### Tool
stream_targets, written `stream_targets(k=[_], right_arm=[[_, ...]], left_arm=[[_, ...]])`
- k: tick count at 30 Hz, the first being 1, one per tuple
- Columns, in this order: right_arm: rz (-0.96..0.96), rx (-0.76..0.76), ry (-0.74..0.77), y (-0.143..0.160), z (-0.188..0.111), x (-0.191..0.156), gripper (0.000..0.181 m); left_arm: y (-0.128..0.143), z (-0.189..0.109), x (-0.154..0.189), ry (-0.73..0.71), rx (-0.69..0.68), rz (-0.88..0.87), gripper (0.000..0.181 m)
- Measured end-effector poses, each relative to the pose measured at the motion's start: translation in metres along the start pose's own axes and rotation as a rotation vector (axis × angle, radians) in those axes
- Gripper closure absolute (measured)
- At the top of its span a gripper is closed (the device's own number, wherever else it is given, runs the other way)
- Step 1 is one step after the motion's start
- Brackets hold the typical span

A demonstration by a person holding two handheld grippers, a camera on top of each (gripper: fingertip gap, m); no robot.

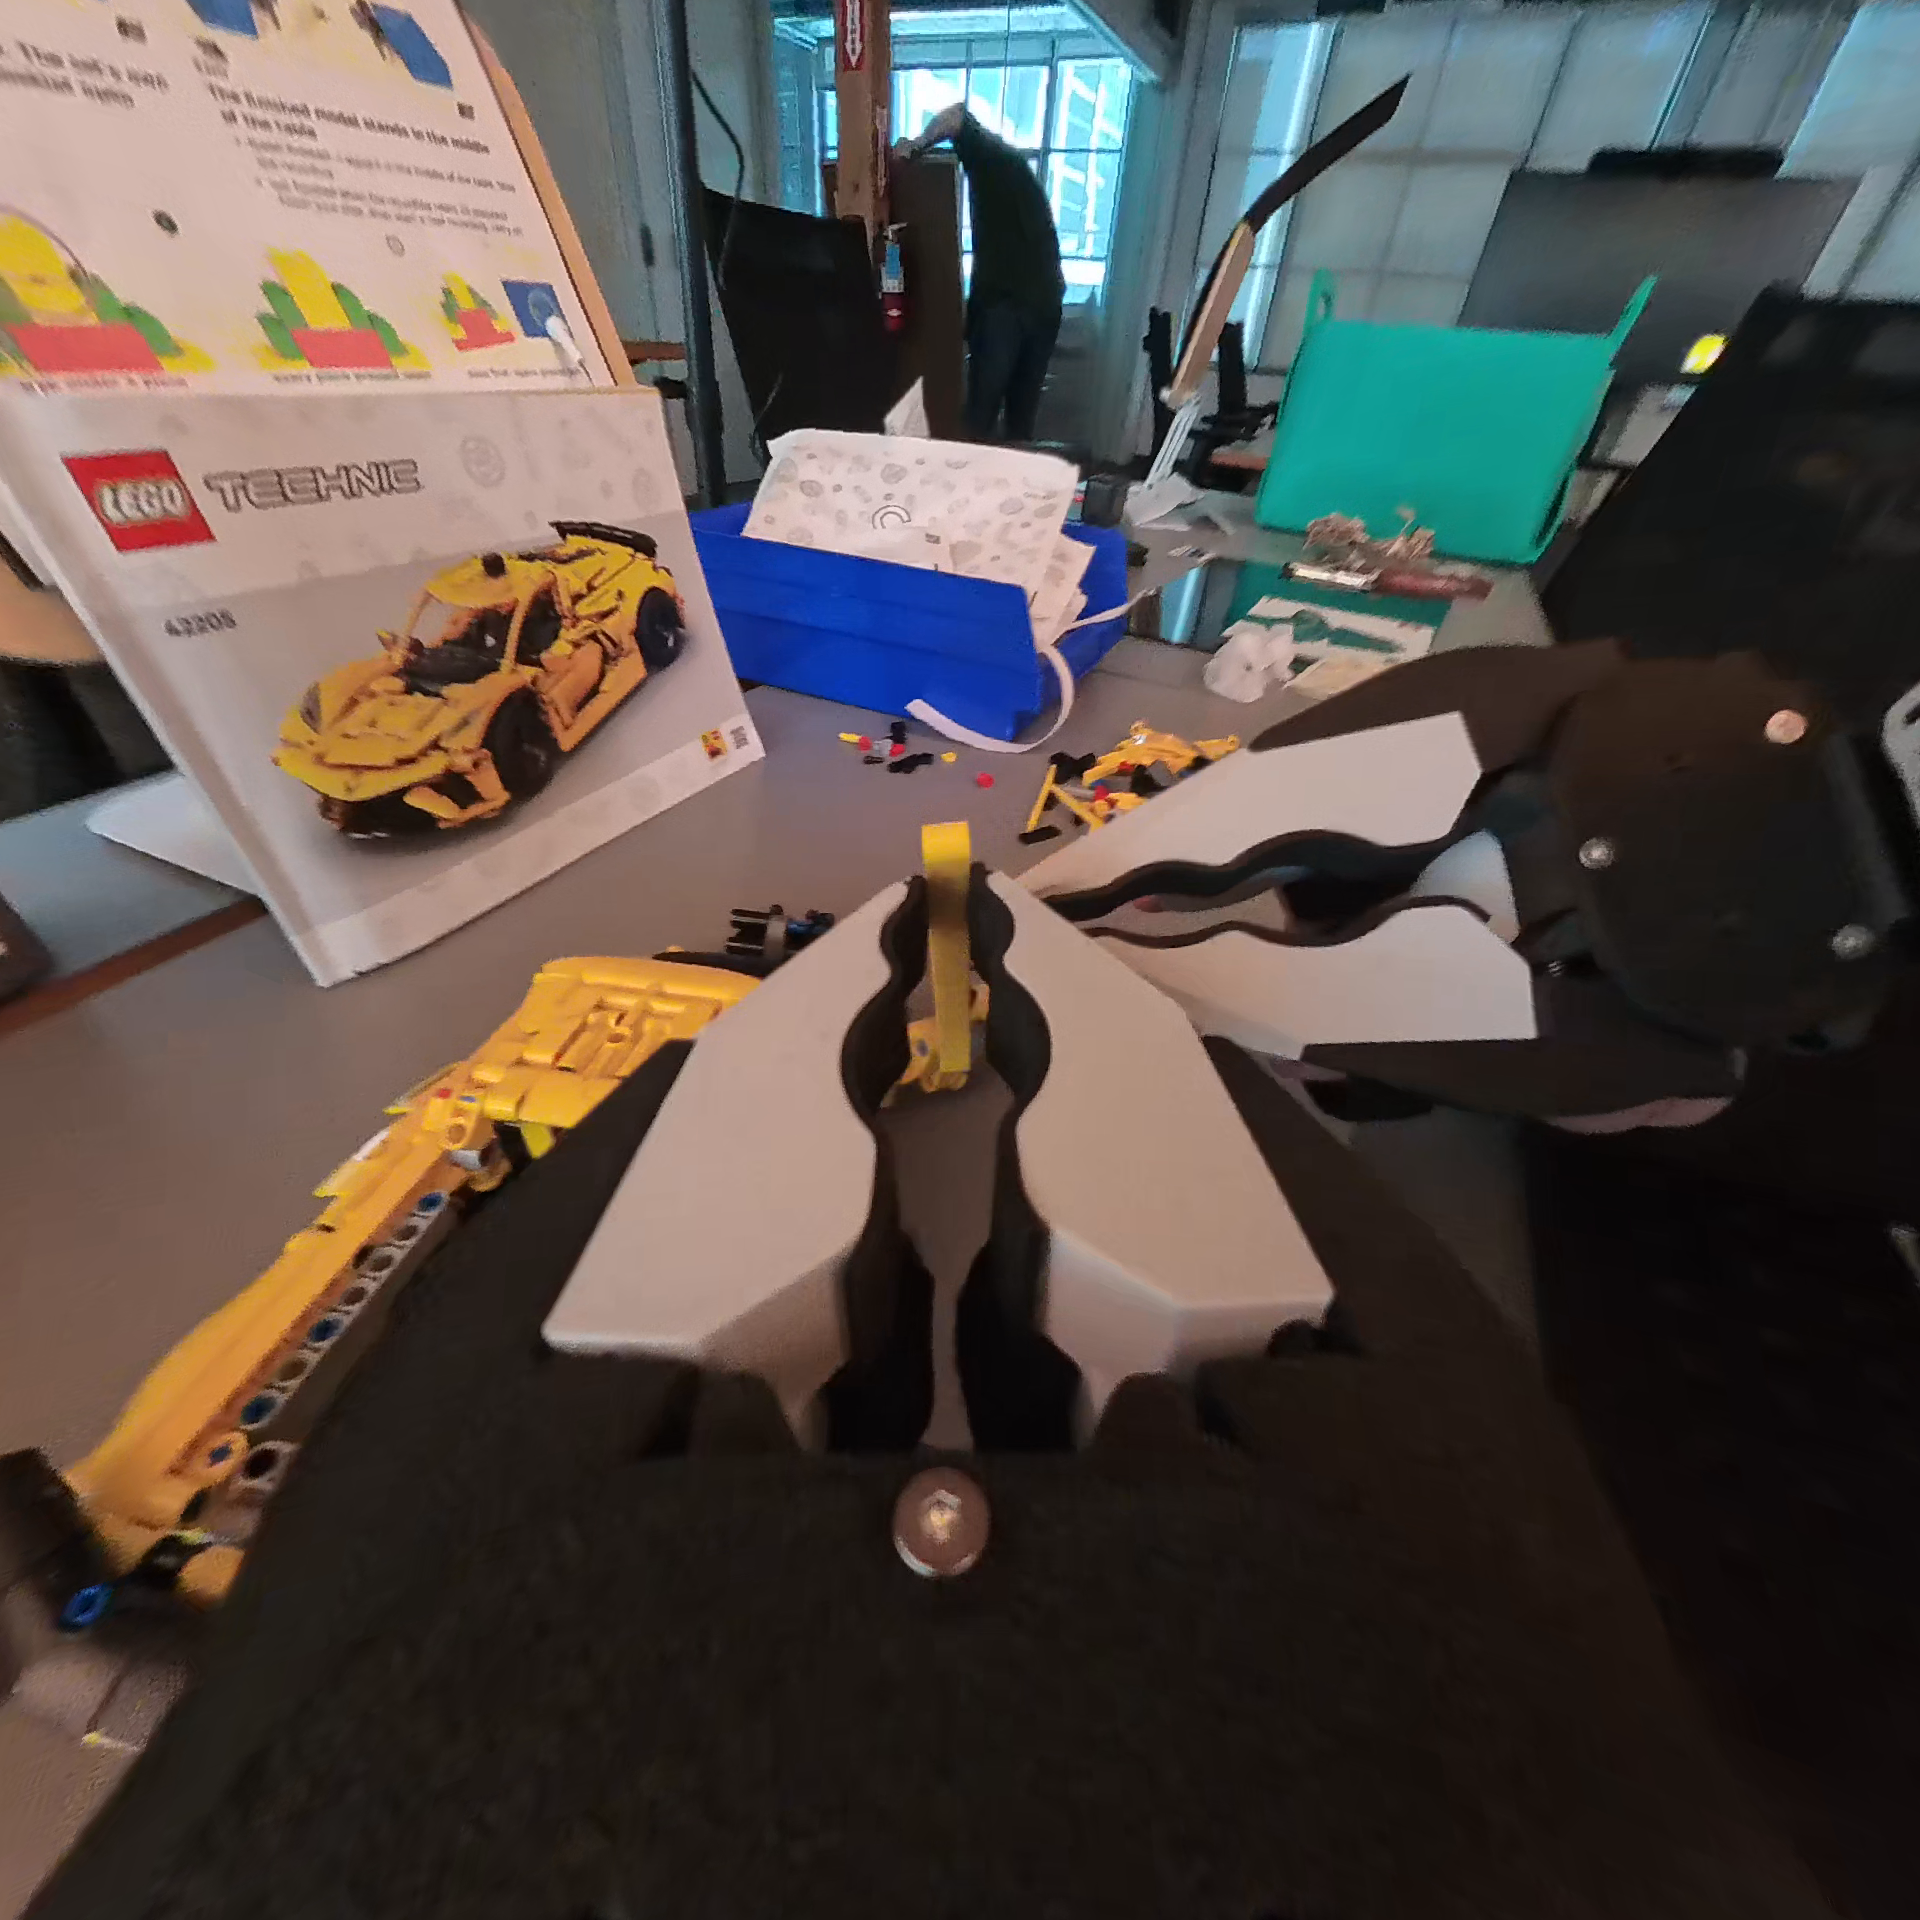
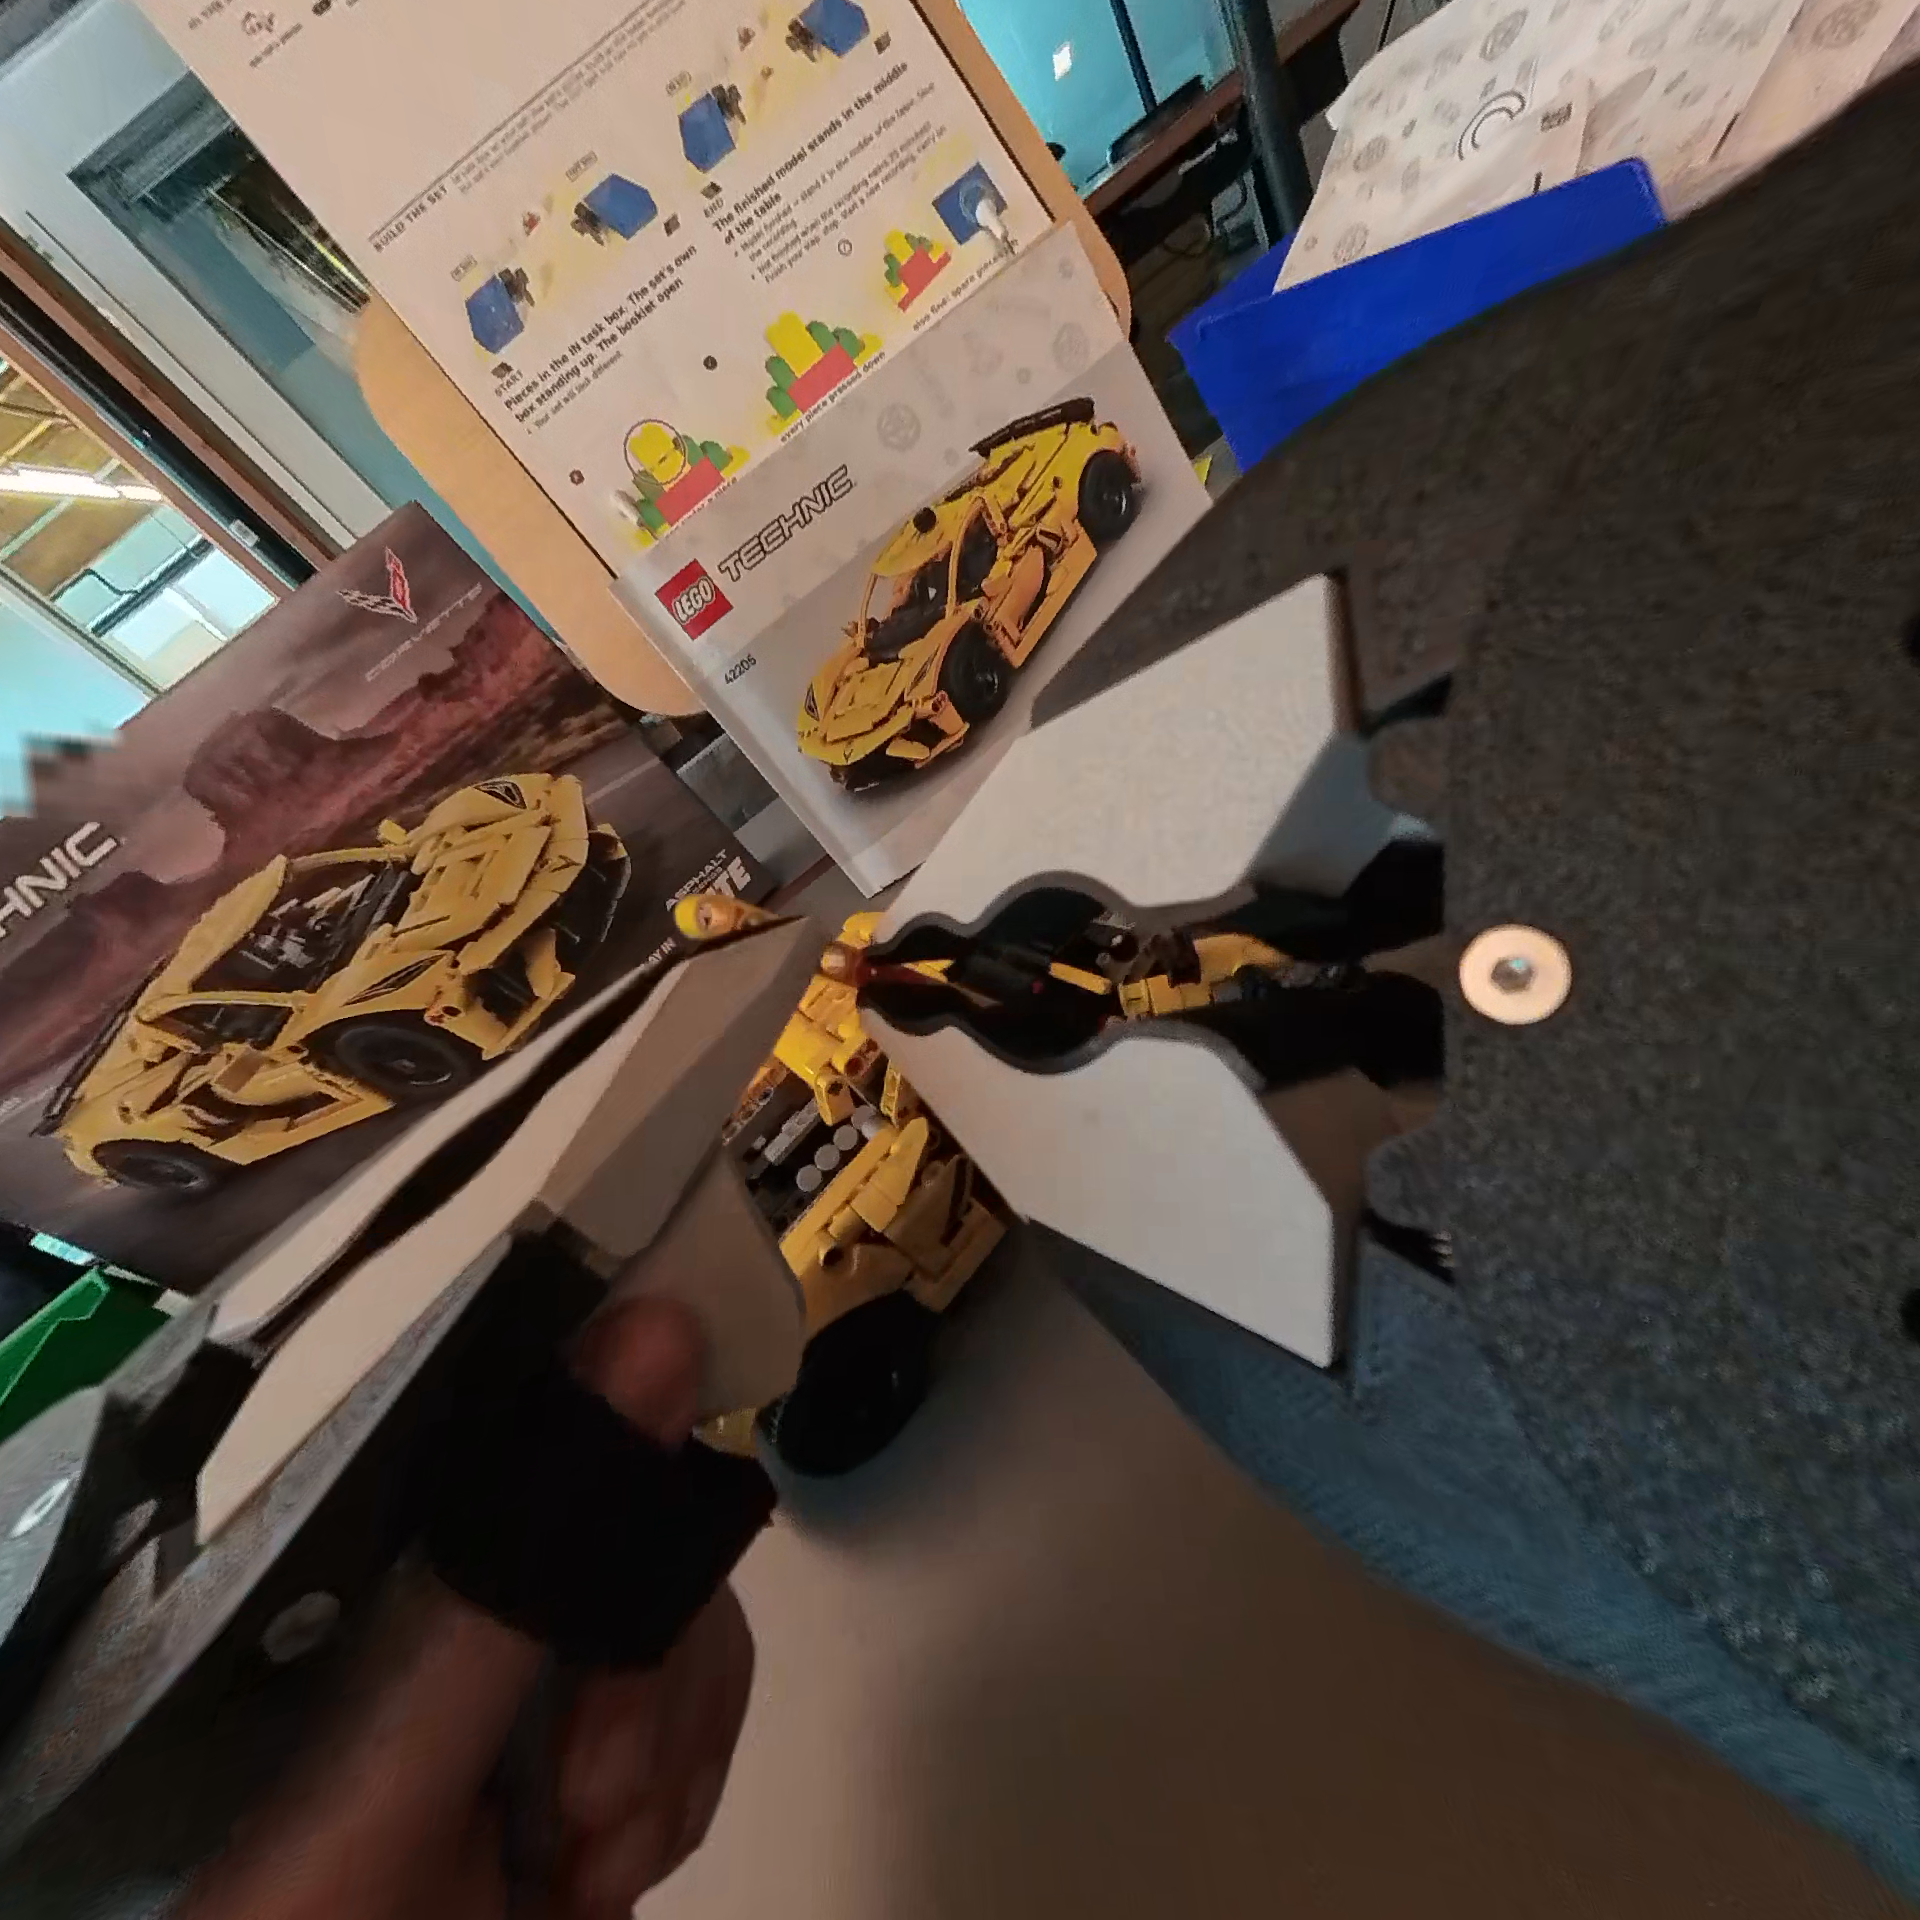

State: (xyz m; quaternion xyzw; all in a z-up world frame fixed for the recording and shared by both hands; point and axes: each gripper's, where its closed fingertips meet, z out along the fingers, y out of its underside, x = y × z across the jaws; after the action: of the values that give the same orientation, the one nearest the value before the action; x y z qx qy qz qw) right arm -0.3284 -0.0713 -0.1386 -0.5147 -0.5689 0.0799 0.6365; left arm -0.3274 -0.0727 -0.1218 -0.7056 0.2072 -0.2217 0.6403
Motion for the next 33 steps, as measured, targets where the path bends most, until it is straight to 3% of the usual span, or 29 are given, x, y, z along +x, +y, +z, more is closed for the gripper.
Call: stream_targets(k=[5, 8, 10, 12, 19, 24, 33], right_arm=[[0.06, 0.005, -0.042, -0.001, 0.001, -0.001, 0.179], [0.09, 0.031, -0.055, -0.003, -0.004, 0.0, 0.181], [0.111, 0.039, -0.061, -0.003, -0.004, 0.001, 0.181], [0.146, 0.048, -0.095, -0.002, -0.002, -0.002, 0.181], [0.356, 0.09, -0.17, 0.001, 0.003, -0.002, 0.181], [0.448, 0.103, -0.201, 0.004, 0.003, 0.003, 0.181], [0.419, 0.083, -0.208, 0.008, 0.007, -0.003, 0.181]], left_arm=[[0.0, -0.001, -0.004, -0.077, -0.033, 0.154, 0.174], [-0.008, -0.019, -0.051, -0.289, -0.008, 0.099, 0.174], [-0.024, -0.037, -0.064, -0.235, 0.111, -0.069, 0.175], [-0.035, -0.046, -0.063, -0.197, 0.183, -0.108, 0.175], [-0.027, -0.036, -0.055, -0.057, 0.186, -0.287, 0.174], [-0.026, -0.032, -0.048, -0.013, 0.181, -0.298, 0.174], [-0.028, -0.031, -0.04, 0.018, 0.19, -0.28, 0.174]])
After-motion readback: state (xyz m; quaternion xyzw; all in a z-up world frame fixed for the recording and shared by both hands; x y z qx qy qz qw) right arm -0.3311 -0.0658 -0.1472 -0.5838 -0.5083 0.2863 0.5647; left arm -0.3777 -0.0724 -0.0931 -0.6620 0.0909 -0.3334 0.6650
